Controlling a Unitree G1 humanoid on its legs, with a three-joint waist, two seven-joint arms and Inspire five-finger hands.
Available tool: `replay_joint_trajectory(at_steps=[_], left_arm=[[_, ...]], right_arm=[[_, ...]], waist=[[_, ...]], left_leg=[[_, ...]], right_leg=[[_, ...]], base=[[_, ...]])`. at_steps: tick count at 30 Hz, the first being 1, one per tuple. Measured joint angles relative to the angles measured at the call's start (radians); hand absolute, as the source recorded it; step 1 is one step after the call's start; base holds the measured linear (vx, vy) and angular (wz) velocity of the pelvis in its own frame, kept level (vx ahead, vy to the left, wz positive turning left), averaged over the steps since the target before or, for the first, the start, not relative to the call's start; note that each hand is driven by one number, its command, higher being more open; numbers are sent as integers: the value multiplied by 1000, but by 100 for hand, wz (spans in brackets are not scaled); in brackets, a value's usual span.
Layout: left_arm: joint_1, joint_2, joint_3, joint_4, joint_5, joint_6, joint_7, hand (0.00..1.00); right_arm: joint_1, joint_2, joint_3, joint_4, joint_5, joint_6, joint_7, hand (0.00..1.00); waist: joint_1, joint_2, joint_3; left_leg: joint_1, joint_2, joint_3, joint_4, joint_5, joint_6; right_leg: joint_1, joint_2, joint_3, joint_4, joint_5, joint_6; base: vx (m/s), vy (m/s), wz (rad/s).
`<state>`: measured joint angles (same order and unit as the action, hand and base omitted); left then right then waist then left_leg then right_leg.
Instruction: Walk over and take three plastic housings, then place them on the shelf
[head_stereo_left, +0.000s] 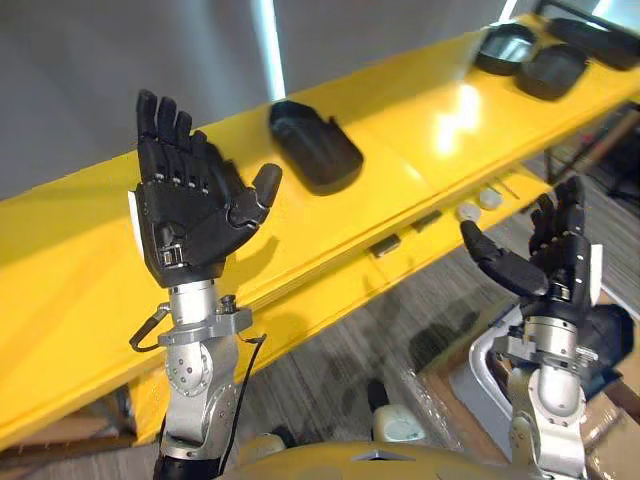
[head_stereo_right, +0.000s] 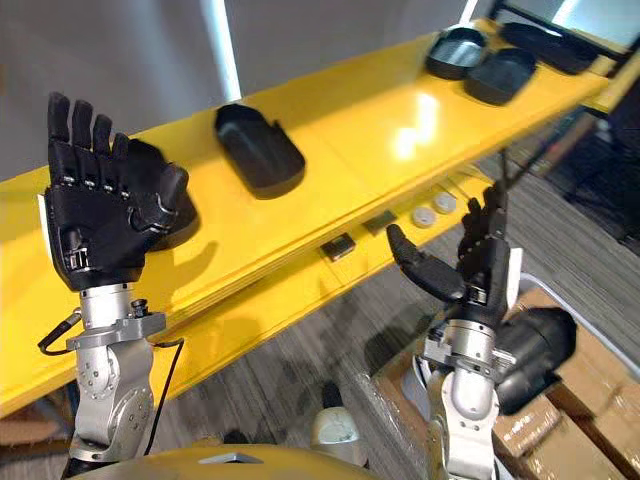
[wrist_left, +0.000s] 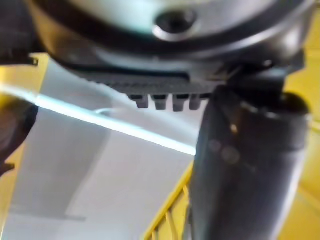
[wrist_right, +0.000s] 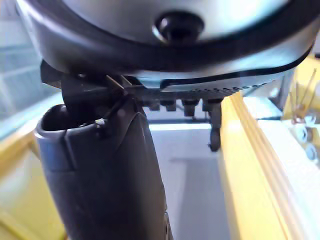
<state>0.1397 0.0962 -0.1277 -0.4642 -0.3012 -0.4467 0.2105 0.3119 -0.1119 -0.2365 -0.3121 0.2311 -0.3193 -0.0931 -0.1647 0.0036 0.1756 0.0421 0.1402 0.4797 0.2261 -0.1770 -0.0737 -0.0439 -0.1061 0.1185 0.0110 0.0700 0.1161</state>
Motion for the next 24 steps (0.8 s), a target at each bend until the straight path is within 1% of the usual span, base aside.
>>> replay_joint_trajectory(at_steps=[1, 2, 3, 4, 5, 6, 7, 8, 9, 10, 12, 14, 15, 16, 18, 19, 20, 21, 22, 23, 24], left_arm=[[-11, -1, -1, 0, -1, -6, 5, 100], [-24, -3, 4, -3, -1, -11, 14, 100], [-25, -3, 7, -7, -1, -11, 34, 100], [-20, -3, 10, -7, -1, -10, 55, 100], [-17, -3, 13, -7, 0, -9, 68, 100], [-4, -6, 28, -9, 2, -5, 92, 100], [2, -7, 37, -12, 3, -3, 95, 100], [13, -9, 51, -17, 6, 3, 92, 100], [31, -12, 71, -24, 6, 11, 78, 100], [34, -12, 75, -24, -3, 12, 67, 100], [34, -20, 89, -25, -50, 10, 21, 100], [30, -19, 90, -25, -59, 9, 3, 100], [30, -19, 86, -25, -60, 9, -3, 100], [31, -18, 80, -25, -58, 10, -3, 100], [31, -10, 71, -27, -20, 13, 7, 100], [30, -4, 70, -27, 2, 15, 9, 100], [27, 11, 77, -24, 36, 25, 5, 100], [27, 19, 90, -21, 40, 32, -2, 100], [32, 23, 96, -20, 39, 35, -7, 100], [41, 19, 121, -17, 15, 35, -31, 100], [49, 6, 138, -16, -43, 34, -82, 100]], right_arm=[[-1, -1, -5, -4, 17, -4, 5, 100], [-12, -2, -7, -12, 28, -13, 17, 100], [-29, -6, 6, -14, 28, -23, 33, 100], [-49, -14, 26, -14, 29, -23, 44, 100], [-63, -21, 43, -14, 29, -23, 49, 100], [-107, -54, 89, -14, 29, -23, 61, 100], [-124, -68, 101, -14, 29, -23, 67, 100], [-143, -82, 127, -14, 29, -23, 70, 100], [-154, -89, 151, -12, 31, -22, 75, 100], [-151, -88, 156, -8, 32, -22, 74, 100], [-141, -82, 172, 42, 62, -20, 62, 100], [-123, -54, 169, 86, 68, -19, 38, 100], [-96, -22, 167, 92, 68, -19, 31, 100], [-69, 10, 168, 92, 70, -20, 35, 100], [-33, 35, 171, 91, 102, -22, 63, 100], [-36, 37, 172, 91, 121, -23, 75, 100], [-67, 34, 174, 91, 153, -29, 104, 100], [-94, 29, 193, 92, 171, -41, 108, 100], [-118, 23, 208, 93, 177, -47, 107, 100], [-171, 8, 252, 109, 176, -71, 103, 100], [-216, -11, 309, 135, 174, -89, 82, 100]], waist=[[0, 3, -1], [9, 13, -1], [27, 23, 0], [38, 28, 0], [46, 32, 1], [67, 47, 2], [73, 52, 0], [84, 53, 0], [99, 54, 1], [108, 54, 1], [111, 55, 7], [112, 55, 35], [111, 53, 66], [112, 47, 89], [112, 27, 115], [113, 19, 128], [125, 32, 142], [134, 23, 138], [138, 22, 137], [143, 30, 140], [161, 41, 141]], left_leg=[[-13, 4, -21, 21, -11, 3], [-40, 3, -123, 59, -37, 9], [-55, -2, -210, 86, -65, 7], [-59, -12, -276, 102, -80, 9], [-59, -17, -315, 112, -90, 8], [-57, -29, -392, 125, -121, 0], [-58, -33, -402, 126, -134, 0], [-63, -39, -400, 131, -138, 2], [-74, -49, -402, 141, -142, 8], [-74, -51, -405, 144, -142, 9], [-96, -62, -436, 172, -142, 10], [-97, -64, -450, 193, -143, 12], [-79, -63, -444, 200, -149, 22], [-66, -63, -421, 216, -157, 28], [-63, -64, -382, 267, -176, 44], [-63, -58, -364, 284, -181, 52], [-85, -27, -298, 292, -179, 68], [-97, -20, -267, 289, -166, 77], [-102, -16, -249, 279, -153, 78], [-104, 1, -221, 259, -126, 77], [-110, 33, -196, 246, -104, 67]], right_leg=[[-10, 7, 11, 0, 3, 0], [-29, 23, 46, -1, 12, -4], [-39, 41, 85, -7, 16, -11], [-41, 48, 112, -13, 20, -12], [-44, 53, 128, -13, 21, -12], [-51, 64, 165, -12, 26, -7], [-57, 66, 173, -12, 29, -3], [-64, 61, 181, -12, 32, 2], [-70, 50, 179, -10, 39, 15], [-71, 47, 179, -7, 41, 17], [-87, 41, 144, 36, 34, 15], [-98, 46, 134, 88, 34, 15], [-101, 53, 140, 127, 34, 15], [-112, 59, 159, 167, 34, 15], [-115, 54, 136, 189, 40, 23], [-116, 55, 120, 187, 56, 31], [-135, 53, 85, 172, 88, 25], [-183, 38, 17, 317, 3, -27], [-205, 18, -26, 421, -58, -57], [-215, -31, -96, 575, -134, -91], [-202, -85, -142, 667, -166, -115]], base=[[-21, -31, -62], [-32, -18, -91], [-34, 18, -107], [-33, 50, -91], [-40, 89, -89], [-44, 89, -71], [-63, 127, -61], [-66, 144, -13], [-50, 136, -2], [-22, 95, 19], [-14, 54, 38], [-40, 40, 17], [-107, 67, -29], [-171, 87, -54], [-192, 65, -61], [-277, 0, -94], [-375, 10, -109], [-372, 7, -106], [-283, 18, -77], [-217, -40, -85], [-189, -73, -85]])
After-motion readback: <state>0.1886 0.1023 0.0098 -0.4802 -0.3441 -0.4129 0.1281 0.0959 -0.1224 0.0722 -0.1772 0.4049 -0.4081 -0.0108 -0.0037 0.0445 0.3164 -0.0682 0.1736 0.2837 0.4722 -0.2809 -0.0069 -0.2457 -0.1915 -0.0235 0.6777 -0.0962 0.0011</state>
